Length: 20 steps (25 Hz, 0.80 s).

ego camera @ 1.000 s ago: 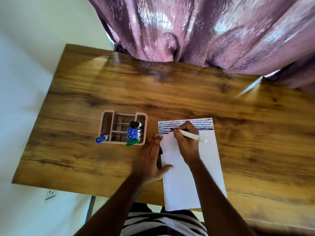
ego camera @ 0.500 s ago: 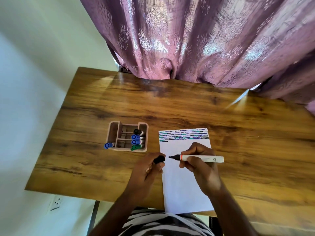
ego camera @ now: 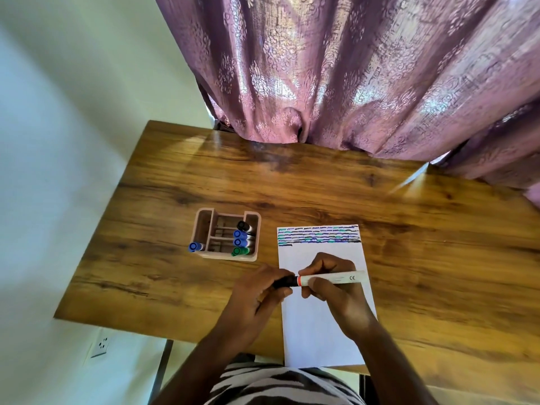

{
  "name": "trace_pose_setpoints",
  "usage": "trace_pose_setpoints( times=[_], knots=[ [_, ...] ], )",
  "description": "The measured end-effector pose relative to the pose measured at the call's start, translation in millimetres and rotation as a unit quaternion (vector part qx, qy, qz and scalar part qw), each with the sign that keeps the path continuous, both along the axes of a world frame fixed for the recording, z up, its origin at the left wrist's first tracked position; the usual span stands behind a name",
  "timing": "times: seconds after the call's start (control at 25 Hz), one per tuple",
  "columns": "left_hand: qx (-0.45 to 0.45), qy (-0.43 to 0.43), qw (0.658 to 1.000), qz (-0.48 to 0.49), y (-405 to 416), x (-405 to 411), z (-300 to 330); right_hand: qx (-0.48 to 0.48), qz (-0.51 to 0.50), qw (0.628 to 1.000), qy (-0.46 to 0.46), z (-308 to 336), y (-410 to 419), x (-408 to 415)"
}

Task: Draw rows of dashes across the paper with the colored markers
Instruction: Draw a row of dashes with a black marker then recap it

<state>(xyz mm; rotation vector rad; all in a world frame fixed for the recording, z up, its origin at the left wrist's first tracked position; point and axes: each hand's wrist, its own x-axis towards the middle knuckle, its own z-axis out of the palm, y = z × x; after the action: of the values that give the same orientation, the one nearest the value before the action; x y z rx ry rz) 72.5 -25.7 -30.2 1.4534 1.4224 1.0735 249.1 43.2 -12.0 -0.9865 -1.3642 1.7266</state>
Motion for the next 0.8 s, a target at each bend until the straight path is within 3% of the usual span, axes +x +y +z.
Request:
trace_pose_setpoints(
  times=[0.32, 0.64, 0.8],
  knots=[
    [-0.132, -0.195, 0.97, 0.061, 3.4, -7.7, 24.1, -0.109, 0.033, 0.991, 0.075, 4.9, 4.4, -5.5],
    [-0.076, -0.223, 0.969, 0.081, 6.9, -31.4, 24.8, -0.072, 0.053, 0.993, 0.077, 6.1, 8.7, -30.6],
    [-0.051, -0.349, 0.925, 0.143, -0.5, -44.9, 40.0, -0.045, 0.072, 0.991, 0.105, 11.5, 10.5, -40.8]
  ],
)
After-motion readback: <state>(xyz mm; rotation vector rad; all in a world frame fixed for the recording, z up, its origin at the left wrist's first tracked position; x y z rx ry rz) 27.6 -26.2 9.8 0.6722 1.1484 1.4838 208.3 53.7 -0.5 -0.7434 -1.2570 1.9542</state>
